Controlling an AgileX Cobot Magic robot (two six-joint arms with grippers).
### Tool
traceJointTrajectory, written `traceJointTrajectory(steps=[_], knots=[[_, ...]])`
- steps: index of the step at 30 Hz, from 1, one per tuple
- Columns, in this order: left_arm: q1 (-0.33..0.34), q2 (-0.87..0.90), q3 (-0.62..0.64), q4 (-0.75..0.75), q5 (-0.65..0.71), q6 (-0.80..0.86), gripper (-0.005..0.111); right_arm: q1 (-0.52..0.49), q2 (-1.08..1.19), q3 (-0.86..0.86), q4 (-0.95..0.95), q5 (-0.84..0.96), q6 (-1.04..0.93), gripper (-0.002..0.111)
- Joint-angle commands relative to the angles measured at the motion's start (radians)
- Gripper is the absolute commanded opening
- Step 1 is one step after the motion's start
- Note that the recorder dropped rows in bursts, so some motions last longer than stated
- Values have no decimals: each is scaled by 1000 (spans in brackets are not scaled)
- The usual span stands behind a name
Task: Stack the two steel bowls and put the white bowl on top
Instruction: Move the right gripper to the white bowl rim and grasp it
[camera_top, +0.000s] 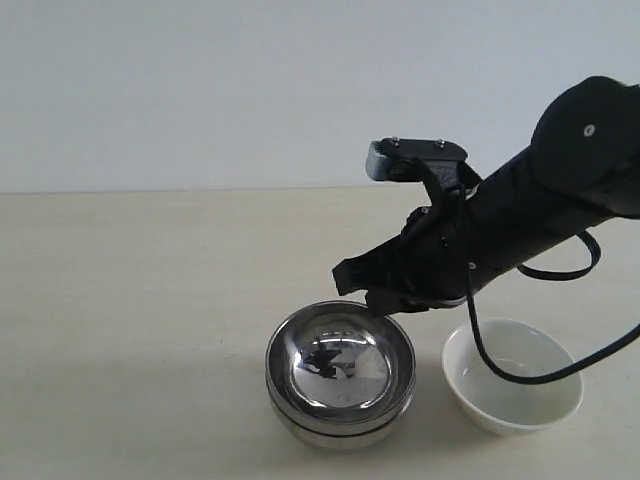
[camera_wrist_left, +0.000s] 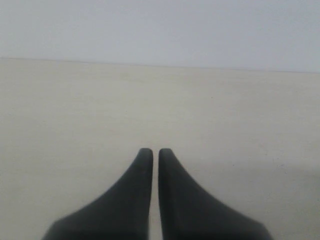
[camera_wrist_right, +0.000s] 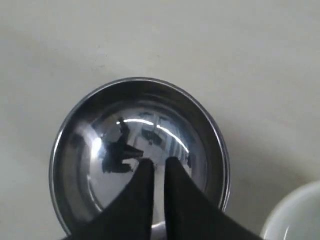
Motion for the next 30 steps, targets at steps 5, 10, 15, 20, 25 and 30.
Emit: traceJointTrajectory(steps=[5,10,15,20,25,30], knots=[[-5,-3,3,0,-7,-5,4,0,8,0,-105,49,28,1],[-5,-3,3,0,-7,-5,4,-2,-27,0,-470,113,373,1],[-5,-3,3,0,-7,-5,4,-40,-48,0,-752,241,608,1],[-5,-3,3,0,-7,-5,4,-179,-48,0,-750,301,617,1],[-5,-3,3,0,-7,-5,4,-273,-45,55,-750,267,621,1],[-5,-3,3,0,-7,-5,4,-289,-45,71,-722,206,607,1]])
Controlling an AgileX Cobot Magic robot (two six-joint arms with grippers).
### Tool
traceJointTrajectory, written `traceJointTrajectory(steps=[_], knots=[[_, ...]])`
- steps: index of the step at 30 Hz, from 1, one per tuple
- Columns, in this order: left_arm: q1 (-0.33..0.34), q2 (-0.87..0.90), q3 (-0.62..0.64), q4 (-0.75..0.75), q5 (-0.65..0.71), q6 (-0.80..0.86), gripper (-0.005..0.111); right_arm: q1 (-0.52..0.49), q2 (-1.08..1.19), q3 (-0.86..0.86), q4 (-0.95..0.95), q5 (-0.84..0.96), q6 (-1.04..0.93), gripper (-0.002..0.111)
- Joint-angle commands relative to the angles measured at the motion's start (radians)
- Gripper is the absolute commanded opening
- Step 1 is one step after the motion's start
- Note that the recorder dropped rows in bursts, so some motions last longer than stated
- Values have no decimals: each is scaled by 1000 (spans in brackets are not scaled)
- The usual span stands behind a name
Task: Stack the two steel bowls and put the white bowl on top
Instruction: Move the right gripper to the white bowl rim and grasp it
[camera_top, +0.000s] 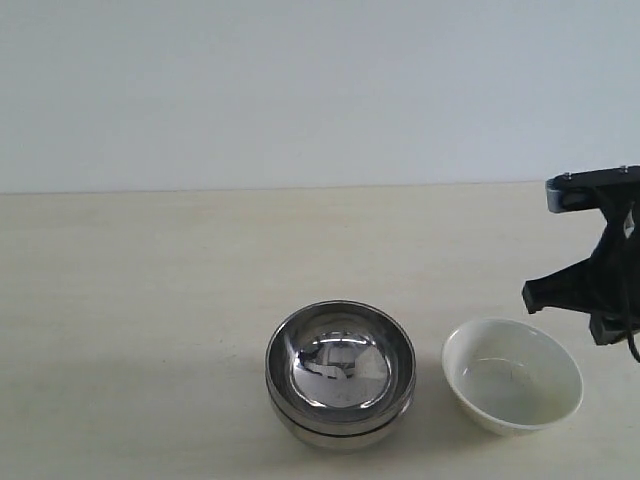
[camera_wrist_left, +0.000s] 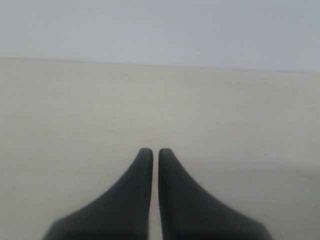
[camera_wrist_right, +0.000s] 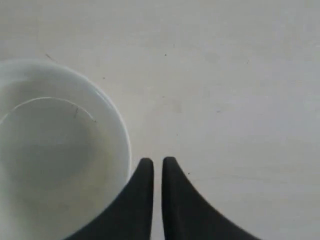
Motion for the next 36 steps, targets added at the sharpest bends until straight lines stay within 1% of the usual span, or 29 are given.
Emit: traceJointTrajectory(steps=[1,7,8,9,10,11,12,13,15,17,18,20,26,29,36], knots=[[-5,-3,3,0,-7,-5,4,-10,-5,8,43,-53,-29,1],[-5,-3,3,0,-7,-5,4,-10,-5,8,72,-58,-61,3],[-5,-3,3,0,-7,-5,4,-10,-5,8,72,-58,-61,12],[-5,-3,3,0,-7,-5,4,-10,-5,8,72,-58,-61,17],[-5,-3,3,0,-7,-5,4,-10,-5,8,74,-57,-55,36],[-5,-3,3,0,-7,-5,4,-10,-5,8,74,-54,-52,43],[-5,-3,3,0,-7,-5,4,-10,-5,26,74,-70,-51,58],[-5,-3,3,0,-7,-5,4,-10,-5,46,74,-98,-47,62],[-5,-3,3,0,-7,-5,4,-10,2,73,93,-149,-45,62],[-5,-3,3,0,-7,-5,4,-10,26,75,111,-154,-45,62],[-5,-3,3,0,-7,-5,4,-10,48,79,125,-154,-47,61],[-5,-3,3,0,-7,-5,4,-10,103,96,131,-180,-47,54],[-5,-3,3,0,-7,-5,4,-10,192,96,134,-251,-51,22],[-5,-3,3,0,-7,-5,4,-10,196,96,134,-269,-77,1],[-5,-3,3,0,-7,-5,4,-10,153,96,157,-289,-82,0]])
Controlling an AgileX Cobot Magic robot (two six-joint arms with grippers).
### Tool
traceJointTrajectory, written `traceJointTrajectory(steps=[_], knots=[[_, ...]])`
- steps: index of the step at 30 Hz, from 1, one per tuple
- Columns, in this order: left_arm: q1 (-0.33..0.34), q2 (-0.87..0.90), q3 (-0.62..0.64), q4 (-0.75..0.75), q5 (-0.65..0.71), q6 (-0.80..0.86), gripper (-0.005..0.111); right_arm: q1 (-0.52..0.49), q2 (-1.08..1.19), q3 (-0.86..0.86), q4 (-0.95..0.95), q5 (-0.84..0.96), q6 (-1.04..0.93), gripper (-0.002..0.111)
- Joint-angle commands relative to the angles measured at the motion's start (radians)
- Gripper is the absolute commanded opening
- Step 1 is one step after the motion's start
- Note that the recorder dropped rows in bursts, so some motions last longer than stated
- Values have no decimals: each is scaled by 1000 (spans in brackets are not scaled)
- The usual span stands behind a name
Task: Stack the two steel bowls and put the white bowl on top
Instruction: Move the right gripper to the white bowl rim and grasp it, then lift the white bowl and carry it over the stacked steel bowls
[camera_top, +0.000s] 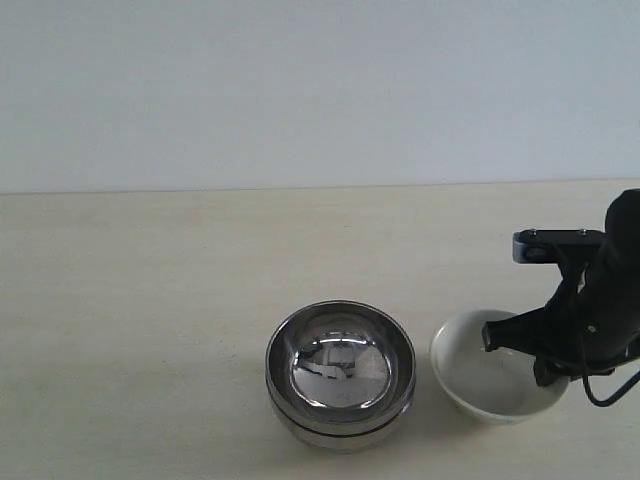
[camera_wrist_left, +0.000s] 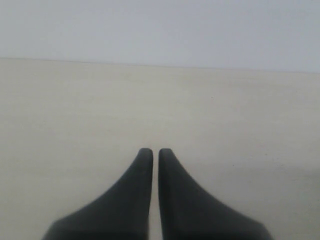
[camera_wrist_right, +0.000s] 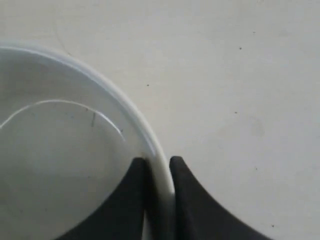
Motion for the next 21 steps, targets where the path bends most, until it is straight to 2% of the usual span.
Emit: traceJointTrajectory(steps=[1,6,11,17,21], knots=[[-5,-3,3,0,-7,-5,4,-4,-50,3,7,-10,-22,0],[-5,-3,3,0,-7,-5,4,-4,-176,3,102,-10,-98,0],[-5,-3,3,0,-7,-5,4,-4,-318,3,276,-2,-243,0],[-5,-3,3,0,-7,-5,4,-4,-410,3,630,58,-522,0],[-5,-3,3,0,-7,-5,4,-3,-398,3,871,163,-741,0]])
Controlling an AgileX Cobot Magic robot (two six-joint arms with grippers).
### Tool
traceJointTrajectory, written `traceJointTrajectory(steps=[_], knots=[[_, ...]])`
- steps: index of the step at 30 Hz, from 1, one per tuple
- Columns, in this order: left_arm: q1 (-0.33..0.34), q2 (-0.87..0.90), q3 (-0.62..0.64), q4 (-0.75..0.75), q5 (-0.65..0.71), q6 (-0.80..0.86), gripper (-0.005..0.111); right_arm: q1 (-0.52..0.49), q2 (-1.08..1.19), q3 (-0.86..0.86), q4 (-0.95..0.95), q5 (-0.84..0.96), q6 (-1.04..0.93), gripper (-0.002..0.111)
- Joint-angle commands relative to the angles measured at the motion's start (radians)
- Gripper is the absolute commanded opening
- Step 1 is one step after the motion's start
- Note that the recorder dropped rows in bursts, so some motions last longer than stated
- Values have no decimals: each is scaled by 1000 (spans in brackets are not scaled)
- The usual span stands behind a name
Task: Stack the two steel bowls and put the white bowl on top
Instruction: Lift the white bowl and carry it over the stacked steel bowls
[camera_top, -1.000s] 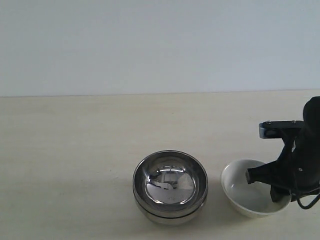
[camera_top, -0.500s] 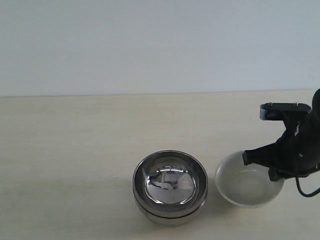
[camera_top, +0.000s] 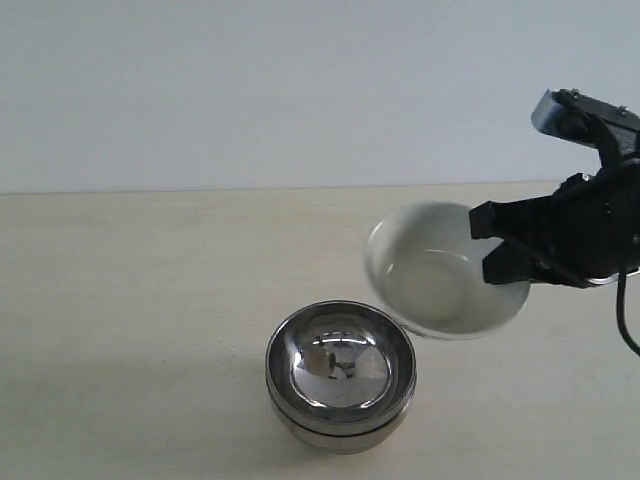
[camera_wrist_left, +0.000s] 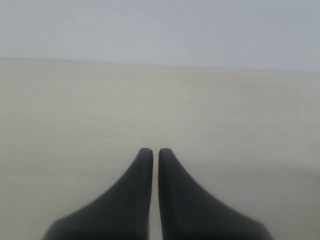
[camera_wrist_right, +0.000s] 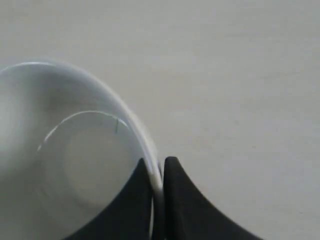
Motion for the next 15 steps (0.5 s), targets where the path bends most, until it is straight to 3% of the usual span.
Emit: traceJointTrajectory(steps=[1,7,15], knots=[[-5,-3,3,0,-7,-5,4,2,13,-1,234,96,-211,0],[-5,-3,3,0,-7,-5,4,106,65,-1,244,68,-231,0],[-5,-3,3,0,-7,-5,4,250,253,-5,244,-126,-209,0]])
